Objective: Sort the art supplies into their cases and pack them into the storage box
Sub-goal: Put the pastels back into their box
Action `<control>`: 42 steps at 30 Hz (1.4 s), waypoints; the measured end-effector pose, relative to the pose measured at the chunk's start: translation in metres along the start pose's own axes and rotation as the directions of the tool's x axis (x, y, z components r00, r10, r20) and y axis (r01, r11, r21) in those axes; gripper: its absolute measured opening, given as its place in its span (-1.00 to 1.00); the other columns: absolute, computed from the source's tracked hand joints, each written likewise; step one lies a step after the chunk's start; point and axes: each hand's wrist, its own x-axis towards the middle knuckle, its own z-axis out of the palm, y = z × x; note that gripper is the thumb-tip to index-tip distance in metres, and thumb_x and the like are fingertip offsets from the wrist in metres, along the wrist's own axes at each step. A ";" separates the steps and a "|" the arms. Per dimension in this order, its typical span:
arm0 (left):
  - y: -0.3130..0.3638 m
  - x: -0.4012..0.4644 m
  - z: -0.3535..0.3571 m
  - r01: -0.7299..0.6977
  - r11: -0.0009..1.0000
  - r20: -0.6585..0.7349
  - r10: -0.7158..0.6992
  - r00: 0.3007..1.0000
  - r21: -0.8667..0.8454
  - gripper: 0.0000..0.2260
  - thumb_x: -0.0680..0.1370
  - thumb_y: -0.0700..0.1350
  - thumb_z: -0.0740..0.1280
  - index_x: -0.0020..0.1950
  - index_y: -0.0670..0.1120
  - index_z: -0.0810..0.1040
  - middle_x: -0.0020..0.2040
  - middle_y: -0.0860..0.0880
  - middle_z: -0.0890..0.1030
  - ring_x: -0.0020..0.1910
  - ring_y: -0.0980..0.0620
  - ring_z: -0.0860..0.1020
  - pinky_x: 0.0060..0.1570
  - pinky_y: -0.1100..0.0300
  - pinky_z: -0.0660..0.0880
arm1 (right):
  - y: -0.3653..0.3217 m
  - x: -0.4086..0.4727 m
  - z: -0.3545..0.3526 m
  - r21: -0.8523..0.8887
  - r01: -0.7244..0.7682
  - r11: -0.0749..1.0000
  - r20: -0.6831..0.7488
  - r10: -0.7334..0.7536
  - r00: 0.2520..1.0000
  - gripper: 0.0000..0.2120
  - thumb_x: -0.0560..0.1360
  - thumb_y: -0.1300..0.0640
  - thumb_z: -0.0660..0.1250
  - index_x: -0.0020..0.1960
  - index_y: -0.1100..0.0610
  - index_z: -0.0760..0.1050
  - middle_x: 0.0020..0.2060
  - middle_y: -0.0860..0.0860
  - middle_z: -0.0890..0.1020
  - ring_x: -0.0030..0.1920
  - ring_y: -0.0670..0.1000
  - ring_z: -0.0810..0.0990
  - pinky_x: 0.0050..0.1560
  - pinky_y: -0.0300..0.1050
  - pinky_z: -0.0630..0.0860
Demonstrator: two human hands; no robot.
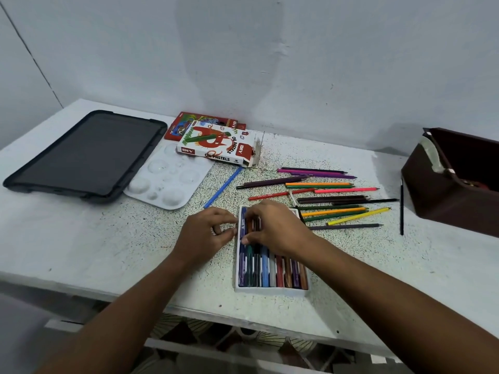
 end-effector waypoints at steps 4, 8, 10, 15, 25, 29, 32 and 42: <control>0.000 -0.001 -0.001 -0.003 1.000 0.002 0.003 1.000 -0.015 -0.79 0.35 -0.03 0.45 -0.03 0.02 0.72 -0.05 0.14 0.67 -0.31 0.08 0.59 -0.19 0.47 0.41 | -0.003 0.000 -0.001 0.028 0.008 1.000 -0.002 -0.008 1.000 -0.54 0.33 -0.01 0.53 0.17 0.09 0.53 0.08 0.03 0.55 0.09 0.04 0.48 0.05 -0.08 0.43; 0.002 -0.001 -0.003 0.037 0.998 -0.021 -0.038 0.999 -0.051 -0.78 0.36 -0.01 0.47 -0.01 0.02 0.71 -0.04 0.17 0.66 -0.26 -0.01 0.61 -0.16 0.23 0.53 | -0.003 -0.001 -0.006 0.087 0.001 0.996 0.002 -0.001 1.000 -0.59 0.34 -0.02 0.53 0.13 0.09 0.59 0.04 0.01 0.61 -0.05 -0.05 0.52 -0.12 -0.20 0.36; 0.000 -0.001 -0.004 0.070 0.992 -0.034 -0.074 0.997 -0.106 -0.81 0.39 -0.08 0.53 0.00 0.01 0.71 -0.04 0.15 0.66 -0.23 -0.05 0.62 -0.14 0.17 0.53 | -0.003 -0.002 -0.007 0.103 0.009 0.995 -0.002 -0.008 1.000 -0.61 0.35 -0.01 0.52 0.13 0.10 0.60 0.02 0.00 0.62 -0.07 -0.07 0.50 -0.13 -0.23 0.33; -0.002 -0.001 -0.005 0.120 0.973 -0.037 -0.129 0.991 -0.196 -0.80 0.40 -0.17 0.54 -0.05 0.07 0.70 -0.07 0.14 0.67 -0.34 0.12 0.50 -0.29 0.35 0.45 | -0.004 0.001 -0.004 0.179 -0.045 0.983 0.002 0.046 0.999 -0.69 0.31 0.06 0.57 0.00 0.13 0.62 -0.12 -0.03 0.59 -0.17 -0.07 0.52 -0.25 -0.25 0.39; 0.001 -0.002 -0.006 0.152 0.970 -0.046 -0.163 0.986 -0.189 -0.82 0.40 -0.15 0.54 -0.04 0.04 0.71 -0.08 0.13 0.67 -0.33 0.12 0.51 -0.28 0.46 0.39 | -0.008 0.025 -0.006 0.304 -0.229 0.925 0.148 0.191 0.970 -0.84 0.31 0.20 0.56 -0.26 0.06 0.57 -0.34 -0.07 0.65 -0.24 -0.07 0.61 -0.07 -0.06 0.57; 0.004 -0.003 -0.007 0.164 0.968 -0.054 -0.177 0.983 -0.191 -0.82 0.39 -0.15 0.54 -0.04 0.01 0.72 -0.07 0.12 0.67 -0.33 0.13 0.51 -0.29 0.46 0.40 | -0.007 0.024 -0.005 0.295 -0.166 0.941 0.143 0.128 0.981 -0.91 0.38 0.16 0.51 -0.22 0.06 0.60 -0.35 -0.12 0.61 -0.26 -0.15 0.56 -0.17 -0.18 0.48; 0.007 -0.003 -0.008 0.175 0.968 -0.055 -0.188 0.981 -0.179 -0.82 0.40 -0.15 0.54 -0.03 0.02 0.71 -0.08 0.13 0.67 -0.27 0.06 0.54 -0.28 0.46 0.42 | -0.009 0.026 -0.005 0.228 -0.125 0.966 0.185 0.083 0.979 -0.95 0.42 0.17 0.47 -0.15 0.08 0.61 -0.28 -0.10 0.62 -0.20 -0.11 0.57 -0.09 -0.13 0.51; 0.012 -0.005 -0.010 0.190 0.969 -0.040 -0.199 0.979 -0.158 -0.89 0.43 -0.13 0.51 -0.06 0.00 0.72 -0.08 0.13 0.67 -0.15 0.13 0.59 -0.18 0.45 0.46 | 0.037 0.028 -0.046 -0.097 -0.120 0.988 0.285 0.143 0.948 -0.38 0.39 -0.08 0.46 0.38 0.04 0.36 0.33 0.05 0.46 0.31 0.11 0.42 0.29 0.03 0.35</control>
